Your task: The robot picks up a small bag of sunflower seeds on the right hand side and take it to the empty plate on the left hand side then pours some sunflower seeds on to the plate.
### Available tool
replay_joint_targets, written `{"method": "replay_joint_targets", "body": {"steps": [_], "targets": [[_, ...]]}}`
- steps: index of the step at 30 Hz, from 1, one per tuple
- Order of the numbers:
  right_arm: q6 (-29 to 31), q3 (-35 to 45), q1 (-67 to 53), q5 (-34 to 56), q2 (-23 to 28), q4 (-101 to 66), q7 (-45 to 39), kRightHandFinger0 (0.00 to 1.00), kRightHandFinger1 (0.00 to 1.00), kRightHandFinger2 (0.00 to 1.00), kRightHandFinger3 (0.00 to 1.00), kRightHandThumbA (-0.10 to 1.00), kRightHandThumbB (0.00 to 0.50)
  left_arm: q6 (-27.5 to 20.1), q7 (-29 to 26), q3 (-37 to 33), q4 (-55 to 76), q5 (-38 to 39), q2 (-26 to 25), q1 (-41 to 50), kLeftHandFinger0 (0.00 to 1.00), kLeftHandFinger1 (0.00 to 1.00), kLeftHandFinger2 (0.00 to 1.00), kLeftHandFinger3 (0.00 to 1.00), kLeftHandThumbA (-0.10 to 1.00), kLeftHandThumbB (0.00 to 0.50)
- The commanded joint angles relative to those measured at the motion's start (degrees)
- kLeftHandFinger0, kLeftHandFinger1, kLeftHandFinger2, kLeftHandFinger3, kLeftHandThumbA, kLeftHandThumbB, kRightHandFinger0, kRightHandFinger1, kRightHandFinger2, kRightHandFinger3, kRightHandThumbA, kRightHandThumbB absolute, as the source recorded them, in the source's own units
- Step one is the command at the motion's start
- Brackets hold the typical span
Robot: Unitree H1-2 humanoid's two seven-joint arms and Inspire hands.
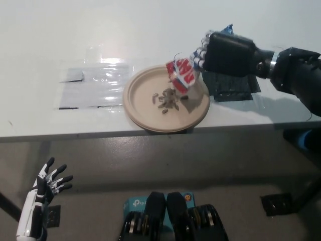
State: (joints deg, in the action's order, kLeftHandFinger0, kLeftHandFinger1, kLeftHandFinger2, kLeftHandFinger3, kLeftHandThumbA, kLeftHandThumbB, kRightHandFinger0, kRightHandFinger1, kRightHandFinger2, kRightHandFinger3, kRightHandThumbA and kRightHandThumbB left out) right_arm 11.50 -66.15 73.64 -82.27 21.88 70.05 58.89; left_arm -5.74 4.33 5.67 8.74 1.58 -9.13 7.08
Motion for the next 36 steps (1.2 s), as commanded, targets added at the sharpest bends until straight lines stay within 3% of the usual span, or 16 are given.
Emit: {"method": "replay_joint_targets", "body": {"steps": [1, 2, 7, 8, 10, 16, 21, 22, 23, 24, 28, 30, 36], "targets": [[-0.88, 6.31, 0.80, 6.85, 1.06, 0.80, 0.30, 0.00, 0.00, 0.49, 0.13, -0.10, 0.343, -1.39, 0.45, 0.03, 1.50, 0.31, -0.93, 0.02, 0.77, 0.77, 0.86, 1.00, 1.00, 0.098], [0.60, 7.63, 0.22, 7.83, 0.83, 1.60, 1.48, 0.00, 0.00, 0.37, 0.15, -0.10, 0.373, -1.25, 0.42, 0.12, 1.68, 0.32, -0.98, 0.13, 0.77, 0.76, 0.85, 1.00, 1.00, 0.105], [2.24, 11.90, -1.96, 10.32, 0.14, 3.08, 2.26, 0.00, 0.00, 0.14, 0.09, -0.10, 0.349, -0.79, 0.20, 0.21, 1.84, 0.36, -0.72, 0.31, 0.76, 0.74, 0.84, 1.00, 1.00, 0.092], [2.48, 12.45, -2.17, 10.47, 0.03, 3.04, 2.05, 0.00, 0.00, 0.09, 0.13, -0.10, 0.347, -1.10, 0.04, 0.22, 1.66, 0.03, -0.67, 0.38, 0.76, 0.74, 0.83, 1.00, 1.00, 0.093], [2.69, 14.26, -3.19, 11.94, -0.36, 3.18, 0.09, 0.00, 0.00, 0.09, 0.12, -0.10, 0.311, -0.94, -0.13, 0.28, 1.70, 0.35, -0.28, 0.61, 0.76, 0.74, 0.82, 1.00, 1.00, 0.088], [3.02, 17.28, -5.55, 13.91, -1.50, 4.16, 1.79, 0.00, 0.00, 0.11, 0.00, -0.10, 0.308, -0.34, -0.11, 0.27, 2.00, 0.75, -0.03, 0.85, 0.75, 0.73, 0.81, 1.00, 1.00, 0.095], [5.40, 20.76, -7.38, 17.27, -2.29, 3.33, -0.41, 0.00, 0.00, 0.10, 0.02, -0.10, 0.256, -0.32, -0.29, 0.36, 2.03, 0.52, 0.02, 0.84, 0.74, 0.71, 0.78, 1.00, 1.00, 0.087], [5.69, 21.77, -7.58, 18.22, -2.85, 3.53, -0.69, 0.00, 0.02, 0.19, 0.03, -0.10, 0.252, -0.96, -0.33, 0.54, 2.02, 0.73, 0.04, 1.13, 0.74, 0.71, 0.78, 1.00, 1.00, 0.077], [5.53, 22.75, -7.91, 19.04, -3.24, 3.94, -0.65, 0.00, 0.03, 0.23, 0.11, -0.10, 0.277, -1.32, -0.32, 0.62, 1.93, 0.79, -0.02, 1.30, 0.73, 0.70, 0.77, 1.00, 1.00, 0.074], [5.62, 23.07, -8.02, 19.16, -3.29, 4.04, -0.56, 0.00, 0.00, 0.26, 0.08, -0.10, 0.284, -1.28, -0.32, 0.63, 1.94, 0.86, 0.05, 1.38, 0.72, 0.70, 0.77, 1.00, 1.00, 0.079], [6.03, 26.02, -9.25, 21.62, -4.06, 5.40, 0.13, 0.00, 0.01, 0.61, 0.01, -0.10, 0.263, -1.15, -0.60, 0.80, 2.07, 0.66, 0.35, 2.09, 0.70, 0.69, 0.77, 1.00, 1.00, 0.083], [6.33, 26.90, -9.75, 22.19, -4.20, 6.03, 0.46, 0.00, 0.03, 0.68, 0.01, -0.10, 0.249, -1.74, -0.33, 0.96, 1.69, 1.27, 0.30, 2.40, 0.70, 0.69, 0.77, 1.00, 1.00, 0.085], [8.03, 26.65, -9.74, 22.68, -3.07, 7.67, 0.12, 0.00, 0.06, 0.72, 0.06, -0.10, 0.252, -1.48, -0.32, 1.08, 1.67, 1.33, 0.20, 2.59, 0.70, 0.68, 0.76, 1.00, 1.00, 0.093]]}}
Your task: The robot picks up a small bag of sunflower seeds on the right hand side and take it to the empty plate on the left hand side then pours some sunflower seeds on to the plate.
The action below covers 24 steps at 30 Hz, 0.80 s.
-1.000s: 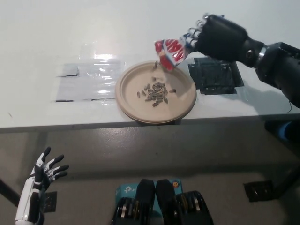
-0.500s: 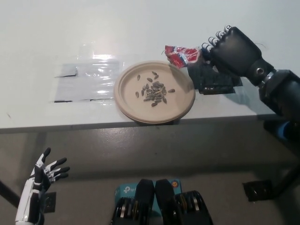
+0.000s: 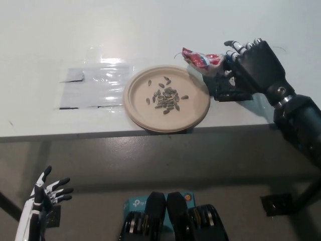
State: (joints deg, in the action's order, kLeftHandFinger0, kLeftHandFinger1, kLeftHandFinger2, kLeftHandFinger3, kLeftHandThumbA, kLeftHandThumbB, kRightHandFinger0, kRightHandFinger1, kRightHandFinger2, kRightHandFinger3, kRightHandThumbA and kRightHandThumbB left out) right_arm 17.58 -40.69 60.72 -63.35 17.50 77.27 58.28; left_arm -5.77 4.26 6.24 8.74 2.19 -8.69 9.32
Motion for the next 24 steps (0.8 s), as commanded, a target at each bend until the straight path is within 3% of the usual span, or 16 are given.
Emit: {"method": "replay_joint_targets", "body": {"steps": [1, 3, 4, 5, 7, 9, 14, 17, 18, 20, 23, 24], "targets": [[0.52, 0.29, 3.29, 2.80, 1.74, 0.62, 0.57, 0.00, 0.05, 0.70, 0.07, -0.10, 0.264, -1.21, -0.34, 0.55, 1.72, 0.85, -0.11, 0.33, 0.70, 0.68, 0.76, 1.00, 1.00, 0.096], [0.23, -0.17, 3.41, 2.72, 2.20, 1.06, 0.12, 0.00, 0.03, 0.63, 0.11, -0.10, 0.287, -1.23, -0.36, 0.54, 1.72, 0.83, -0.05, 0.42, 0.70, 0.68, 0.76, 1.00, 1.00, 0.096], [-0.31, -0.43, 3.49, 2.64, 2.44, 1.31, -0.13, 0.00, 0.00, 0.55, 0.10, -0.10, 0.296, -1.20, -0.32, 0.56, 1.74, 1.06, 0.03, 0.52, 0.70, 0.68, 0.76, 1.00, 1.00, 0.097], [-0.88, -0.70, 3.54, 2.54, 2.67, 1.59, -0.52, 0.00, 0.00, 0.53, 0.11, -0.10, 0.293, -1.25, -0.33, 0.55, 1.73, 1.07, 0.07, 0.61, 0.70, 0.68, 0.75, 1.00, 1.00, 0.096], [-1.92, -1.23, 3.63, 2.41, 3.17, 1.83, -1.97, 0.00, 0.00, 0.40, 0.10, -0.10, 0.273, -1.75, -0.36, 0.63, 1.46, 1.06, 0.11, 0.91, 0.70, 0.67, 0.75, 1.00, 1.00, 0.089], [-1.51, -1.32, 3.51, 2.76, 3.54, 1.98, -2.50, 0.00, 0.00, 0.35, 0.06, -0.10, 0.266, -2.05, -0.34, 0.57, 1.37, 1.02, 0.19, 1.10, 0.69, 0.67, 0.74, 1.00, 1.00, 0.093], [-3.32, -2.90, 3.77, 1.63, 4.54, 2.64, -1.81, 0.00, 0.00, 0.39, 0.06, -0.10, 0.297, -1.73, -0.53, 0.55, 1.55, 0.45, 0.02, 1.03, 0.68, 0.66, 0.74, 1.00, 1.00, 0.094], [-2.92, -3.31, 3.88, 2.06, 4.79, 2.85, -1.85, 0.00, 0.00, 0.45, 0.06, -0.10, 0.286, -1.54, -0.56, 0.51, 1.81, 0.34, 0.03, 1.05, 0.68, 0.65, 0.74, 1.00, 1.00, 0.093], [-3.35, -3.67, 3.85, 1.81, 4.86, 2.77, -1.54, 0.00, 0.00, 0.45, 0.19, -0.10, 0.302, -1.82, -0.60, 0.51, 1.63, 0.31, 0.07, 1.00, 0.67, 0.65, 0.73, 1.00, 1.00, 0.092], [-2.93, -3.64, 3.70, 2.31, 4.69, 2.87, -1.89, 0.00, 0.00, 0.44, 0.13, -0.10, 0.290, -2.09, -0.57, 0.52, 1.40, 0.32, 0.03, 0.94, 0.66, 0.65, 0.73, 1.00, 1.00, 0.097], [-3.83, -2.99, 3.35, 3.51, 3.97, 3.05, -4.54, 0.00, 0.01, 0.44, 0.13, -0.10, 0.297, -2.24, -0.48, 0.47, 1.29, 0.33, -0.04, 0.90, 0.66, 0.64, 0.73, 1.00, 1.00, 0.087], [-4.88, -2.57, 3.19, 4.04, 3.42, 3.28, -6.66, 0.00, 0.05, 0.42, 0.23, -0.10, 0.294, -2.28, -0.35, 0.45, 1.24, 0.54, -0.08, 0.87, 0.66, 0.64, 0.73, 1.00, 1.00, 0.091]]}}
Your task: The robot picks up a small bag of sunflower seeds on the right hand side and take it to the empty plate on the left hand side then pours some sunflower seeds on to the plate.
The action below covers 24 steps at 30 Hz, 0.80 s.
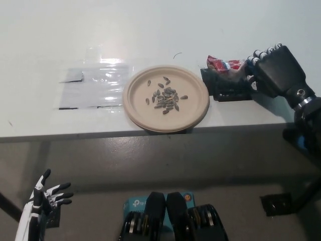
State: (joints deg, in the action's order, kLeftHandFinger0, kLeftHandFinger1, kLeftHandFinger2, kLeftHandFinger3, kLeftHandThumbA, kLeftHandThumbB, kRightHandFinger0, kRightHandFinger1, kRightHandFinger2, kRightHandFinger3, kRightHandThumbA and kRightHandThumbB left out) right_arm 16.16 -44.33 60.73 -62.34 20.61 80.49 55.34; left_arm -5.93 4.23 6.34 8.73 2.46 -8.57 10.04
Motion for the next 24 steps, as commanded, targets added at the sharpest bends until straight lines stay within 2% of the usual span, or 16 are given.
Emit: {"method": "replay_joint_targets", "body": {"steps": [1, 2, 3, 4, 5, 6, 10, 19, 24], "targets": [[-3.47, 2.19, 3.02, 4.39, -0.18, -0.06, -7.08, 0.06, 0.21, 0.51, 0.46, 0.02, 0.250, -1.95, -0.34, 0.36, 1.31, 0.39, -0.11, 0.12, 0.66, 0.64, 0.73, 1.00, 1.00, 0.091], [-2.91, 3.86, 2.84, 6.40, -0.72, -0.24, -11.14, 0.32, 0.54, 0.77, 0.76, 0.27, 0.311, -1.95, -0.44, 0.36, 1.35, 0.10, -0.16, 0.08, 0.65, 0.64, 0.73, 1.00, 1.00, 0.088], [-1.48, 6.31, 2.62, 9.31, -1.27, -0.77, -16.63, 0.60, 0.80, 1.00, 1.00, 0.38, 0.362, -1.97, -0.47, 0.33, 1.37, -0.13, -0.24, 0.01, 0.65, 0.64, 0.72, 1.00, 1.00, 0.088], [-0.19, 7.85, 2.41, 11.11, -1.69, -1.33, -21.38, 0.91, 1.00, 1.00, 1.00, 0.52, 0.463, -1.99, -0.42, 0.35, 1.33, 0.00, -0.26, -0.05, 0.65, 0.64, 0.72, 1.00, 1.00, 0.092], [0.10, 8.40, 2.31, 11.41, -1.78, -1.66, -22.93, 1.00, 1.00, 1.00, 1.00, 0.54, 0.454, -2.00, -0.40, 0.37, 1.31, 0.07, -0.25, -0.06, 0.65, 0.64, 0.72, 1.00, 1.00, 0.093], [0.00, 9.50, 2.03, 12.84, -2.43, -2.56, -27.95, 1.00, 1.00, 1.00, 1.00, 0.68, 0.499, -1.72, -0.59, 0.38, 1.47, -0.21, -0.20, -0.15, 0.64, 0.63, 0.72, 1.00, 1.00, 0.096], [0.98, 11.93, 0.79, 15.44, -3.40, -5.40, -33.82, 1.00, 1.00, 1.00, 1.00, 0.75, 0.500, -1.82, -0.66, 0.35, 1.29, -0.43, -0.21, -0.30, 0.63, 0.62, 0.71, 1.00, 1.00, 0.105], [0.95, 14.61, -2.31, 18.58, -3.40, -12.33, -45.08, 1.00, 1.00, 1.00, 1.00, 0.82, 0.500, -1.59, -0.34, 0.50, 1.22, 0.35, -0.44, -0.86, 0.61, 0.61, 0.71, 1.00, 1.00, 0.110], [1.82, 16.31, -5.77, 23.24, -1.24, -21.24, -54.06, 1.00, 1.00, 1.00, 1.00, 0.71, 0.500, -1.33, -0.56, 0.63, 1.55, 0.05, -0.48, -0.73, 0.61, 0.60, 0.70, 1.00, 1.00, 0.106]]}}
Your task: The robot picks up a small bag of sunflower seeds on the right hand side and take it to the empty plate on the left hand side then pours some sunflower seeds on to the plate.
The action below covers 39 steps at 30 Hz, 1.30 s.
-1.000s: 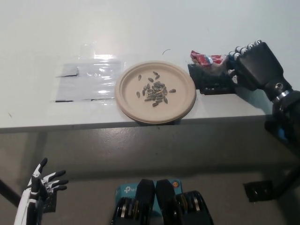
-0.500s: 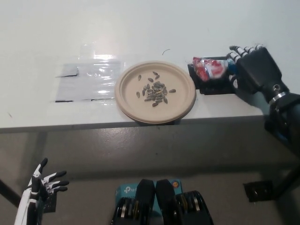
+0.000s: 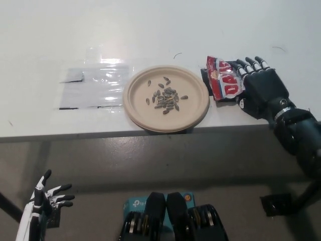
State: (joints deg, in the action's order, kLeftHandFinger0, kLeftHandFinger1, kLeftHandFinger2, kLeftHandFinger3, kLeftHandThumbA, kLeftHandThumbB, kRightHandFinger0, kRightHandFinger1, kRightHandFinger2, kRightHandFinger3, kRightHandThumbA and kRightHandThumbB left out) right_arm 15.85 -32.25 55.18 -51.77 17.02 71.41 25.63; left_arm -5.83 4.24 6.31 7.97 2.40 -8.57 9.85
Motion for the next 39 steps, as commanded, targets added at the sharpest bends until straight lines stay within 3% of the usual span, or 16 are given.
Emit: {"method": "replay_joint_targets", "body": {"steps": [1, 5, 10, 14, 18, 26, 27, 29, 30, 32, 34, 36, 39], "targets": [[1.81, 4.84, -1.75, 15.50, 3.62, -17.32, -28.45, 1.00, 1.00, 1.00, 1.00, 0.70, 0.500, -1.64, -0.47, 0.67, 2.19, 0.24, -0.54, -0.59, 0.61, 0.60, 0.70, 1.00, 1.00, 0.105], [-2.65, 5.49, -5.98, 21.93, 7.47, -34.39, -37.21, 1.00, 1.00, 1.00, 1.00, 0.73, 0.500, -1.38, -0.46, 0.85, 2.12, 0.57, -0.62, -0.88, 0.61, 0.60, 0.71, 1.00, 1.00, 0.110], [-5.55, 7.68, -10.84, 29.74, 12.01, -52.78, -40.82, 1.00, 1.00, 1.00, 1.00, 0.74, 0.500, -1.51, -0.61, 0.93, 2.06, 0.63, -0.46, -0.88, 0.60, 0.59, 0.70, 1.00, 1.00, 0.102], [-10.31, 9.41, -13.03, 32.07, 14.57, -63.09, -43.11, 1.00, 1.00, 1.00, 1.00, 0.69, 0.500, -1.64, -0.31, 0.98, 1.96, 1.35, -0.47, -0.67, 0.61, 0.59, 0.71, 1.00, 1.00, 0.097], [-13.34, 10.53, -13.98, 32.03, 16.26, -67.91, -44.88, 1.00, 1.00, 1.00, 1.00, 0.69, 0.500, -1.77, -0.53, 1.02, 2.07, 1.08, -0.35, -0.52, 0.61, 0.59, 0.70, 1.00, 1.00, 0.078], [-14.06, 13.05, -14.62, 31.97, 17.00, -70.36, -45.21, 1.00, 1.00, 1.00, 1.00, 0.72, 0.500, -2.56, -0.36, 1.08, 1.63, 1.22, -0.58, -1.01, 0.61, 0.59, 0.70, 1.00, 1.00, 0.039], [-13.49, 14.04, -15.44, 31.84, 16.86, -71.86, -43.55, 1.00, 1.00, 1.00, 1.00, 0.76, 0.500, -2.91, -0.30, 1.11, 1.34, 1.31, -0.62, -1.04, 0.61, 0.59, 0.70, 1.00, 1.00, 0.033], [-12.79, 17.31, -17.88, 32.09, 15.73, -77.82, -38.87, 1.00, 1.00, 1.00, 1.00, 0.97, 0.475, -2.84, -0.15, 1.15, 1.06, 1.44, -0.98, -2.25, 0.61, 0.60, 0.70, 1.00, 1.00, 0.042], [-11.99, 18.98, -19.34, 32.47, 14.70, -81.42, -36.33, 1.00, 1.00, 1.00, 1.00, 1.00, 0.395, -2.60, -0.22, 1.09, 0.99, 1.23, -1.02, -2.87, 0.61, 0.60, 0.70, 1.00, 1.00, 0.055], [-8.56, 22.13, -23.55, 31.87, 10.80, -89.36, -29.27, 1.00, 1.00, 1.00, 1.00, 1.00, 0.346, -2.34, -0.25, 0.99, 0.67, 1.11, -1.10, -4.25, 0.61, 0.59, 0.70, 1.00, 1.00, 0.055], [-7.60, 23.07, -27.61, 32.46, 8.17, -95.90, -27.03, 1.00, 1.00, 1.00, 1.00, 1.00, 0.389, -2.45, -0.20, 0.79, 0.20, 0.81, -1.15, -5.27, 0.62, 0.59, 0.69, 1.00, 1.00, 0.063], [-6.39, 23.96, -30.76, 32.26, 6.41, -99.53, -25.74, 1.00, 1.00, 1.00, 1.00, 1.00, 0.395, -2.15, -0.13, 0.42, -0.29, 0.58, -1.06, -6.83, 0.62, 0.60, 0.70, 1.00, 1.00, 0.067], [0.96, 23.50, -38.82, 29.35, 1.81, -101.93, -20.75, 1.00, 1.00, 1.00, 1.00, 1.00, 0.326, -2.03, -0.13, 0.01, -0.86, 0.10, -0.90, -8.65, 0.68, 0.67, 0.80, 1.00, 1.00, 0.083]]}}
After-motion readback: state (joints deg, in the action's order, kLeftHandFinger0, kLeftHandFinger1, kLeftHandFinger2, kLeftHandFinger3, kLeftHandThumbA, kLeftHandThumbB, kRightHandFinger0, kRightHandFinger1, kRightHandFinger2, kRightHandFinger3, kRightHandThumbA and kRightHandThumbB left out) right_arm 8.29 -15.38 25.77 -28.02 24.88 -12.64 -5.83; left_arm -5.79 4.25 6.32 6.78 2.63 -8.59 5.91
